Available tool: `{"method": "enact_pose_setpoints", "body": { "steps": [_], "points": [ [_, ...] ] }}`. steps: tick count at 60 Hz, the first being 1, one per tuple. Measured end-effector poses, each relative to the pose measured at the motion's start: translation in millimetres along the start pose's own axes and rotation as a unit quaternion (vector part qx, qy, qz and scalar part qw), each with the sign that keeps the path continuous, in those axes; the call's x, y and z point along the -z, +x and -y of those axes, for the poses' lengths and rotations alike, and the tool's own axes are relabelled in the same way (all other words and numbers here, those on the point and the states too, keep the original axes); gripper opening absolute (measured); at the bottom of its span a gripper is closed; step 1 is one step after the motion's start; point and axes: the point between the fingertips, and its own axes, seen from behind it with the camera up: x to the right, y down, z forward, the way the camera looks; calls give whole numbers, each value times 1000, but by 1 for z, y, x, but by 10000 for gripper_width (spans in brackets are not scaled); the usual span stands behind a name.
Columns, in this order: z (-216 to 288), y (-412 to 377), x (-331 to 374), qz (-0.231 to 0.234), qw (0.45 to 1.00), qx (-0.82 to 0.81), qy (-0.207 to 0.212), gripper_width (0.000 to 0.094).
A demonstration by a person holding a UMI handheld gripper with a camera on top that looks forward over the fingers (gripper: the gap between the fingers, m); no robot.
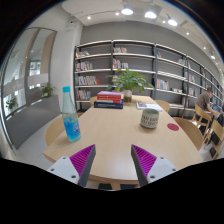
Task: Pour water
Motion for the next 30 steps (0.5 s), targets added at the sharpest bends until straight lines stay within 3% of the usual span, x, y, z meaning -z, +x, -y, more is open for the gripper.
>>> {"method": "enact_pose_setpoints", "body": {
  "steps": [17,30],
  "points": [
    [-26,-87,-26,36,999,19,-22,710],
    [2,-159,-67,47,999,-4,-7,718]
  ]
}}
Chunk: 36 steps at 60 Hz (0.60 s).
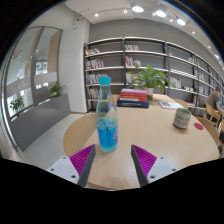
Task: Pour water
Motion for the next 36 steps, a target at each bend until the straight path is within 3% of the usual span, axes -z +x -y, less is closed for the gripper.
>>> {"method": "enact_pose_setpoints", "body": {
  "steps": [29,36],
  "points": [
    [64,-14,-108,-39,999,11,34,707],
    [72,-14,-119,-39,998,15,49,555]
  ]
}}
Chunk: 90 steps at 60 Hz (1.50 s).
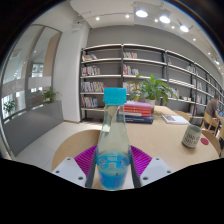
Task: Pour water
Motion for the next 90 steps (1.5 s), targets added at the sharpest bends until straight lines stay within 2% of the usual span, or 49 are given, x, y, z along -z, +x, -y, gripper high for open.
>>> {"method": "enact_pose_setpoints", "body": {
  "steps": [6,7,8,13,28,35,41,46,52,64,71,72,81,86,90],
  "points": [
    [2,-2,-2,10,1000,-1,12,449],
    [3,-3,-3,12,1000,-3,14,454],
    [2,-1,-4,15,1000,-6,16,417],
    [4,-3,-5,24,999,-7,24,367],
    [9,7,-14,35,999,-38,12,366],
    [27,41,-27,20,996,-92,6,365],
    [49,80,-40,21,985,-172,15,365],
    [67,114,-46,27,966,-258,8,366],
    [80,158,-54,35,929,-368,5,365],
    [90,225,-76,53,822,-567,-5,366],
    [93,250,-77,70,741,-668,-16,368],
    [89,253,-98,73,729,-680,-13,366],
    [93,277,-109,86,615,-784,-2,374],
    [95,285,-108,92,559,-824,3,375],
    [114,287,-80,103,508,-855,-8,374]
  ]
}}
